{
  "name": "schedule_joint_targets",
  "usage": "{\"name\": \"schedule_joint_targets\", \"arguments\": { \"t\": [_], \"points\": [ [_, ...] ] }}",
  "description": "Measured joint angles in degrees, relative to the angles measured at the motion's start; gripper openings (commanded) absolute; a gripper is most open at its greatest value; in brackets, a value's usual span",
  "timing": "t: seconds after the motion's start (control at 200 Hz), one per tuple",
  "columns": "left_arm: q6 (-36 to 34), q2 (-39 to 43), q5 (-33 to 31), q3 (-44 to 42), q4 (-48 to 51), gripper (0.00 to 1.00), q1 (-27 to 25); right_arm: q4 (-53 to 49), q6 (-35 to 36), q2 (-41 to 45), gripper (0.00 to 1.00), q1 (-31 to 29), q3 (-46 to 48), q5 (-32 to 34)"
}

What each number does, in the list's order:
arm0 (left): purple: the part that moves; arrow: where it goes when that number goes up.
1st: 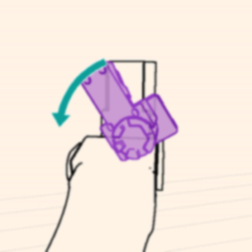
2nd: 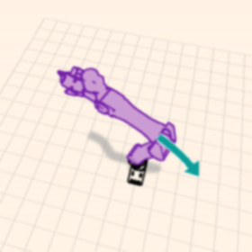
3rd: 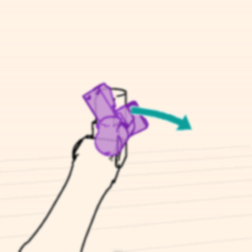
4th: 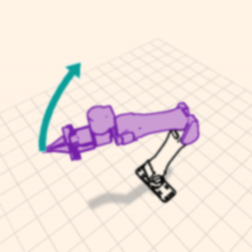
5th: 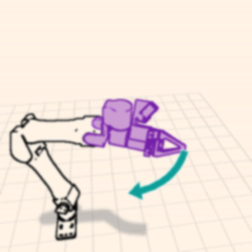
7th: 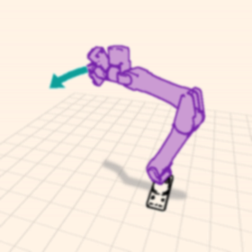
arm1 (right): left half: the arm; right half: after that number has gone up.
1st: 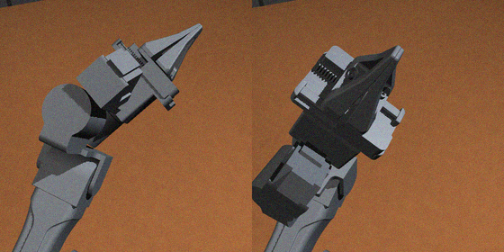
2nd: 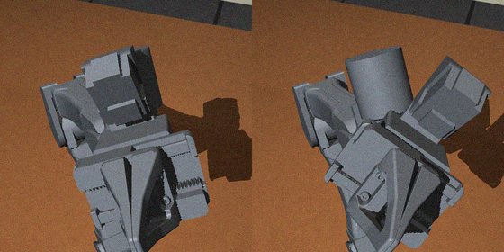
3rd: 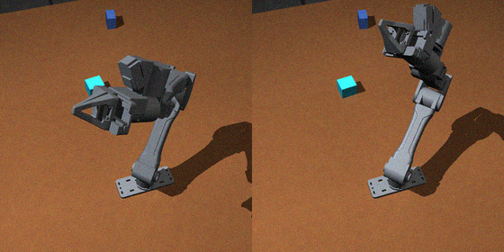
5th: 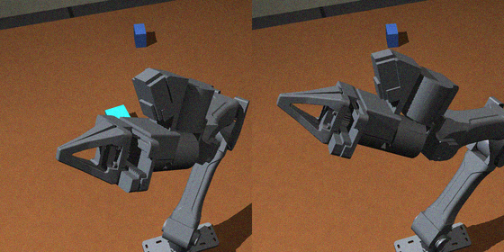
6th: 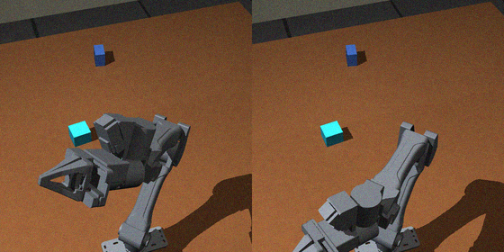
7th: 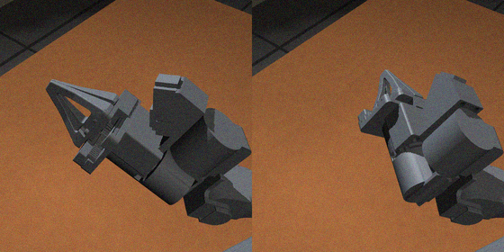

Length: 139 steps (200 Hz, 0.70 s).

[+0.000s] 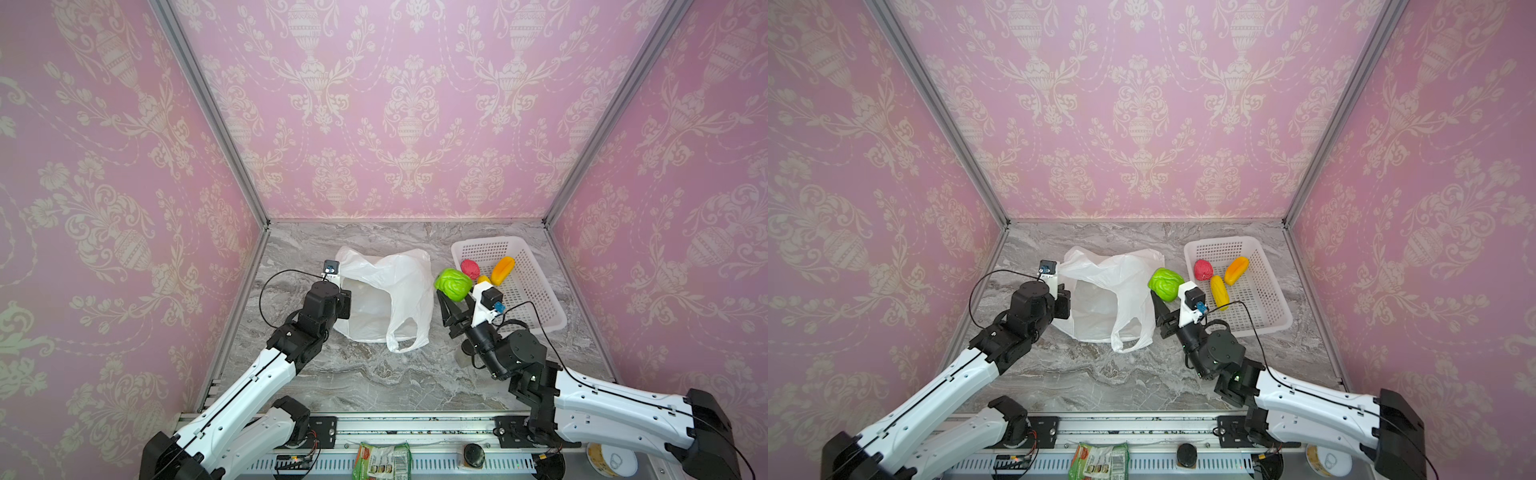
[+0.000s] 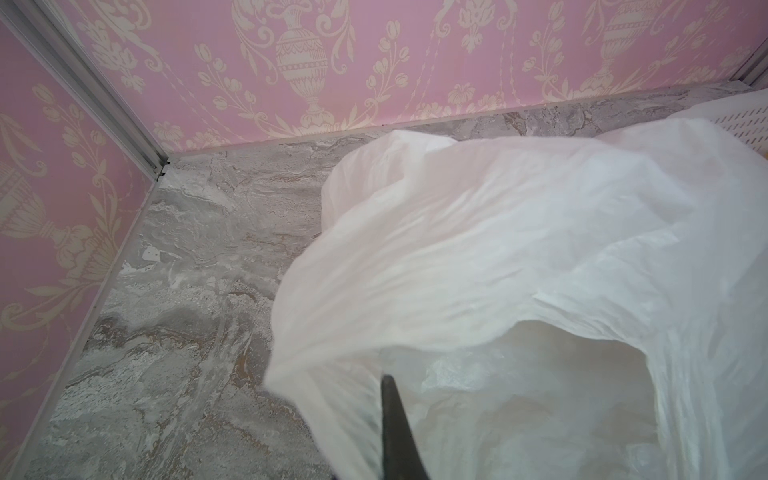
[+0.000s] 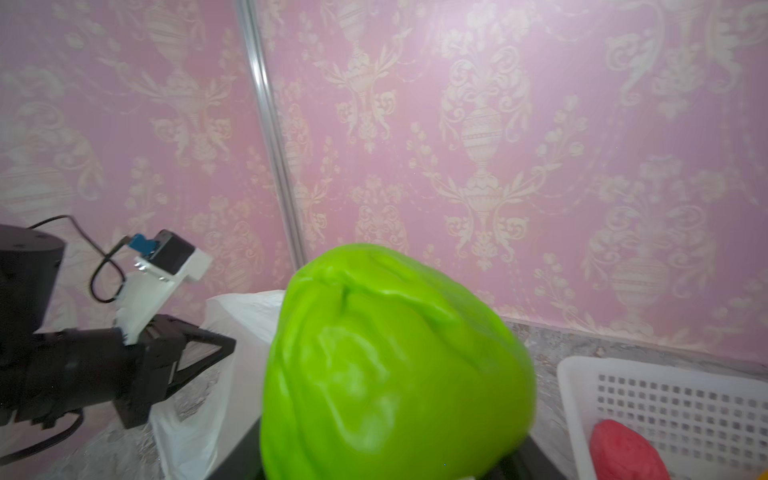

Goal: Untie the knot of the plastic bag and take out the fruit
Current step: 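Lift the green fruit out of the bag toward the basket with the right gripper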

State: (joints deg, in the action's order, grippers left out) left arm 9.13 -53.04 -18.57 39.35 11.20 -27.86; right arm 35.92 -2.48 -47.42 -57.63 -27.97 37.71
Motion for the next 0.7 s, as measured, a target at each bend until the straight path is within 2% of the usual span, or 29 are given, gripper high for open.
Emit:
{"name": "schedule_joint_targets", "arguments": {
  "t": [0.18, 0.335, 0.525, 0.696],
  "points": [
    [0.0, 0.0, 0.0, 0.0, 0.0, 0.0, 0.0, -12.4, -9.7, 7.3, 0.37, 13.4, 0.6, 4.9],
    [0.0, 0.0, 0.0, 0.0, 0.0, 0.0, 0.0, -19.7, -18.9, 6.5, 0.36, 24.7, 2.4, 3.1],
    [0.0, 0.0, 0.0, 0.0, 0.0, 0.0, 0.0, -22.9, -27.9, -7.0, 0.35, 34.6, 2.7, -5.1],
    [0.0, 0.0, 0.0, 0.0, 0.0, 0.0, 0.0, -22.4, -32.3, -18.9, 0.35, 38.4, 2.6, -11.2]
  ]
}}
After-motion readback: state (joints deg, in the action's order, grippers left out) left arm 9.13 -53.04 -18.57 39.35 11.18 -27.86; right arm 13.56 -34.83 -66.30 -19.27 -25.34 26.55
